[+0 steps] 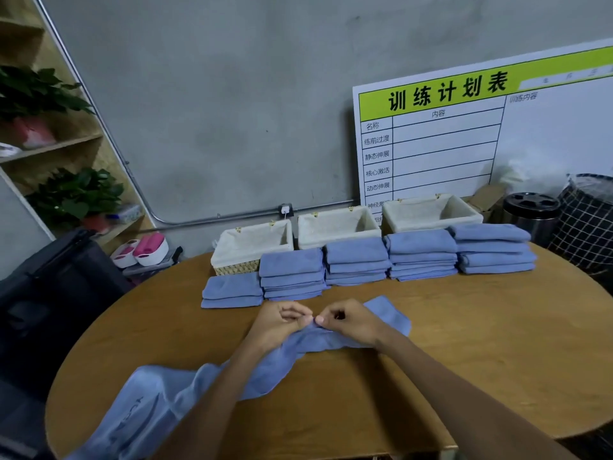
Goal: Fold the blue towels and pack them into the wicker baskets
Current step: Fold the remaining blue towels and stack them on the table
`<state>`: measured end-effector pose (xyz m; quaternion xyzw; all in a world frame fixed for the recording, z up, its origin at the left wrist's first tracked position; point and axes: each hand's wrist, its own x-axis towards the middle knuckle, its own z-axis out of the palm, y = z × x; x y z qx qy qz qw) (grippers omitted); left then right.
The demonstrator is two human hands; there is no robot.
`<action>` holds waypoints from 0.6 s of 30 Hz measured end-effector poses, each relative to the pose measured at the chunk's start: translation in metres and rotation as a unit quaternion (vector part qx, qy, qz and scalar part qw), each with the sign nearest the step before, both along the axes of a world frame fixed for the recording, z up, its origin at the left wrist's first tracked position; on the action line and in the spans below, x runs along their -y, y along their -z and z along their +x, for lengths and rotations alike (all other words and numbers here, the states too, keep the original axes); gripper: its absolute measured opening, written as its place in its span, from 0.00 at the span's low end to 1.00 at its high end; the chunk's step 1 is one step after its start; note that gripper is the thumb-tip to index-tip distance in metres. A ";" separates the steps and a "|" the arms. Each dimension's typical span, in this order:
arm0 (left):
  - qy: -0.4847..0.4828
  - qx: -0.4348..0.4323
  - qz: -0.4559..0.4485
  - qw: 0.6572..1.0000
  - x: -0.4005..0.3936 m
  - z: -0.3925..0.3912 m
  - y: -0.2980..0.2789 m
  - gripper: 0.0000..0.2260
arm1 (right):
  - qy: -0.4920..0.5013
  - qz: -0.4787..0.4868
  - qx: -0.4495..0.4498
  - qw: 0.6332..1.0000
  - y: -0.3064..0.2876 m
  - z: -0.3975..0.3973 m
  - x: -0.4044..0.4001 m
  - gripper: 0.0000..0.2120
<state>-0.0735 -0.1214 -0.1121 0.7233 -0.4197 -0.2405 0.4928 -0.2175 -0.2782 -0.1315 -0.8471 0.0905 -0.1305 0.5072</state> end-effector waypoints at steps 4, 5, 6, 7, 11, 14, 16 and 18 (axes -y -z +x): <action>-0.037 0.079 -0.022 0.996 -0.005 0.001 -0.014 0.03 | 0.017 -0.008 0.006 1.000 -0.015 0.005 0.000 0.14; -0.039 0.120 -0.020 0.992 -0.005 0.003 -0.016 0.02 | 0.035 -0.023 0.020 0.999 -0.021 0.008 0.001 0.13; -0.036 0.167 -0.013 0.985 -0.005 0.004 -0.019 0.02 | 0.052 -0.041 0.031 0.997 -0.029 0.011 0.003 0.13; -0.033 0.217 -0.002 0.976 -0.006 0.007 -0.021 0.02 | 0.067 -0.064 0.037 0.995 -0.038 0.012 0.004 0.11; -0.065 0.298 0.015 0.952 -0.017 0.024 -0.031 0.04 | 0.124 -0.152 0.033 0.980 -0.072 0.014 0.017 0.08; -0.107 0.305 0.027 0.946 -0.033 0.046 -0.051 0.06 | 0.183 -0.191 0.050 0.963 -0.098 0.008 0.033 0.07; -0.124 0.338 0.050 0.932 -0.040 0.052 -0.065 0.07 | 0.199 -0.225 0.050 0.952 -0.115 0.005 0.040 0.06; -0.133 0.366 0.088 0.917 -0.036 0.048 -0.074 0.09 | 0.205 -0.259 0.053 0.942 -0.128 0.007 0.039 0.06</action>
